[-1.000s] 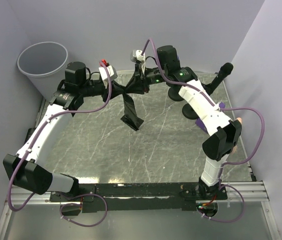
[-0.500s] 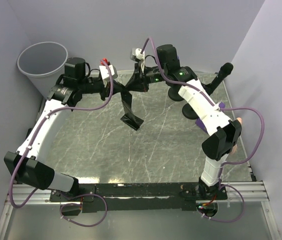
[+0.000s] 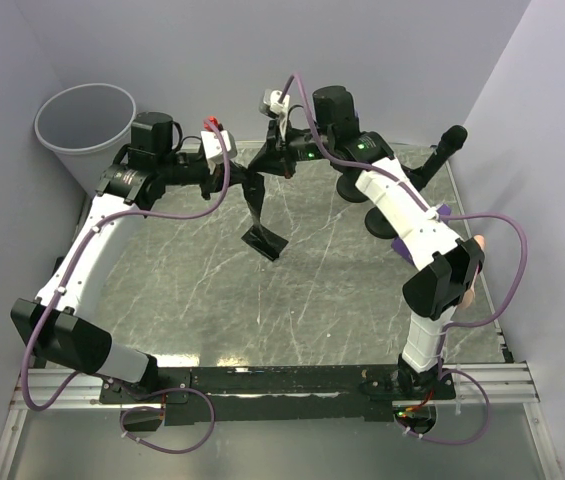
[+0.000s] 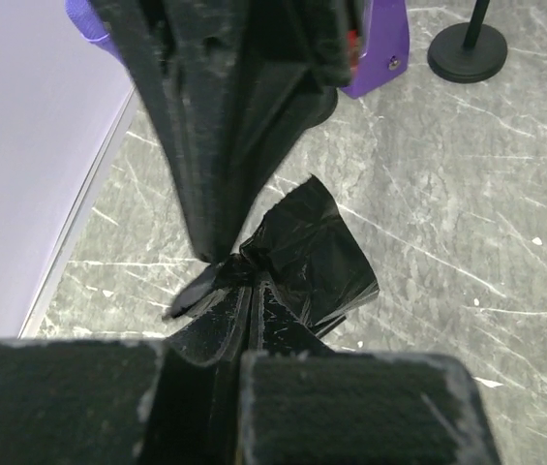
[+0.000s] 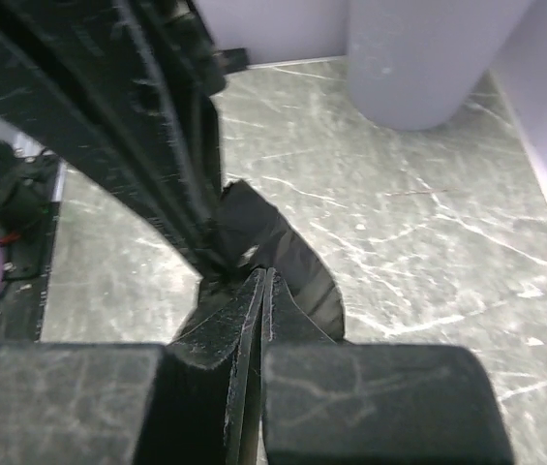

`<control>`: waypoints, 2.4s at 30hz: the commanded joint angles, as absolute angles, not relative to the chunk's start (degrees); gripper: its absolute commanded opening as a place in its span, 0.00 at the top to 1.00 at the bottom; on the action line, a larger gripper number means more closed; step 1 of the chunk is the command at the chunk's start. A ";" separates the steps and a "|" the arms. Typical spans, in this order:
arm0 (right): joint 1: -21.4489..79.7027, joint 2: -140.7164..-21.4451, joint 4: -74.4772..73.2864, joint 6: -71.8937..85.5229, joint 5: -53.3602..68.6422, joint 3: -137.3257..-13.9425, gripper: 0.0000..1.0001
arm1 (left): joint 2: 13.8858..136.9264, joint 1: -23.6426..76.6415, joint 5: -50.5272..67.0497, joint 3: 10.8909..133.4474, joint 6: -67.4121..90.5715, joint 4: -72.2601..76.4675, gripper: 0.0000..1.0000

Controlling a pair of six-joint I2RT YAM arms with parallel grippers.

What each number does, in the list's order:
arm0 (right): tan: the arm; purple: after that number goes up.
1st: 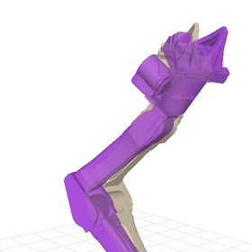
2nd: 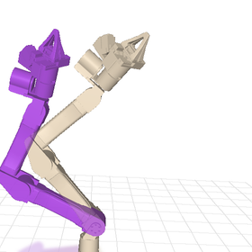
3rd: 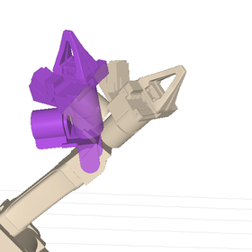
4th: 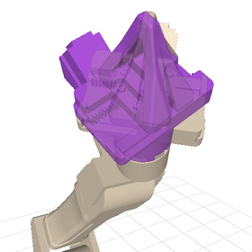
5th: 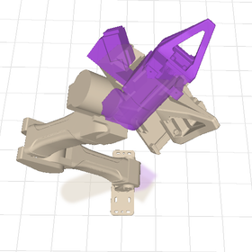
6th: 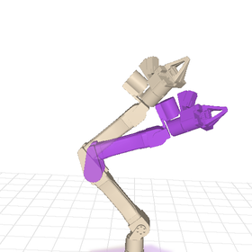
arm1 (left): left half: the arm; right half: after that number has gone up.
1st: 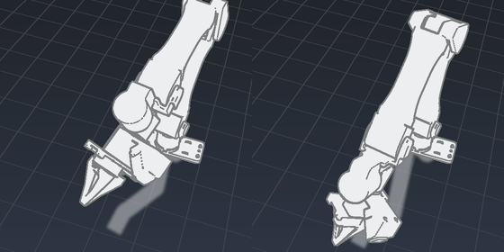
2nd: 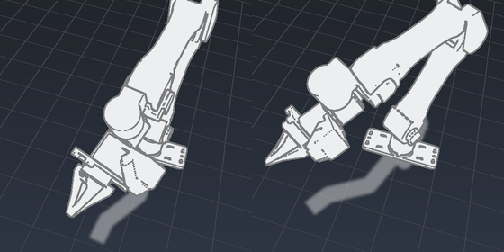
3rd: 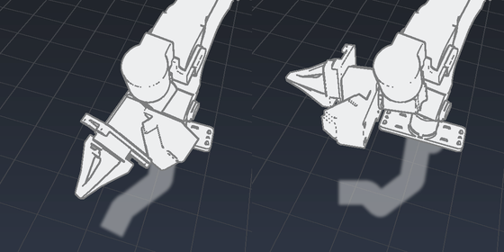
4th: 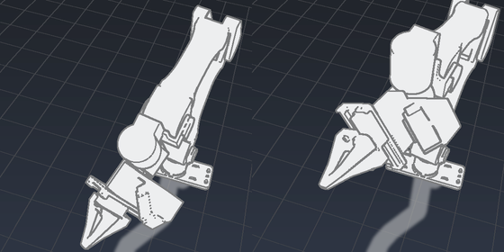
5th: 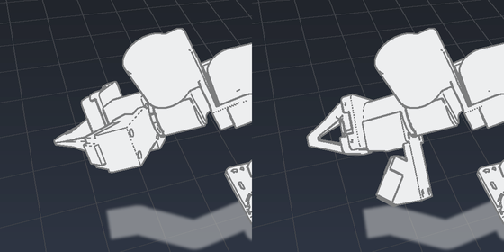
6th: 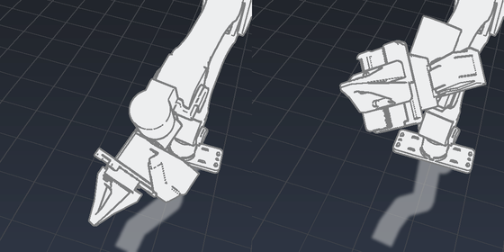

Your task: Put the trash bags into the trash bin

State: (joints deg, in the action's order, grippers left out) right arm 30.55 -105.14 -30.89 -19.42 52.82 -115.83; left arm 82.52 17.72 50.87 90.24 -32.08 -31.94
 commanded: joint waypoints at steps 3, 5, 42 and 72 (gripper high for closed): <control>29.97 -103.80 -27.95 -20.22 50.10 -116.55 1.00 | 82.09 17.75 53.09 89.91 -31.29 -29.09 0.99; 29.97 -103.80 -28.12 -20.30 50.71 -116.46 1.00 | 82.53 17.75 52.65 90.26 -31.38 -29.36 0.99; 30.24 -103.45 -30.24 -23.56 45.50 -116.46 1.00 | 79.54 16.87 51.59 86.66 -33.49 -26.90 0.99; 31.64 -108.19 -28.74 -17.05 63.46 -120.32 0.66 | 80.16 16.79 54.58 88.42 -37.53 -28.83 0.99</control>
State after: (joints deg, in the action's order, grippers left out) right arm 31.38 -106.54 -30.48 -17.93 60.53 -117.12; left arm 81.62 17.06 51.81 86.70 -36.64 -30.70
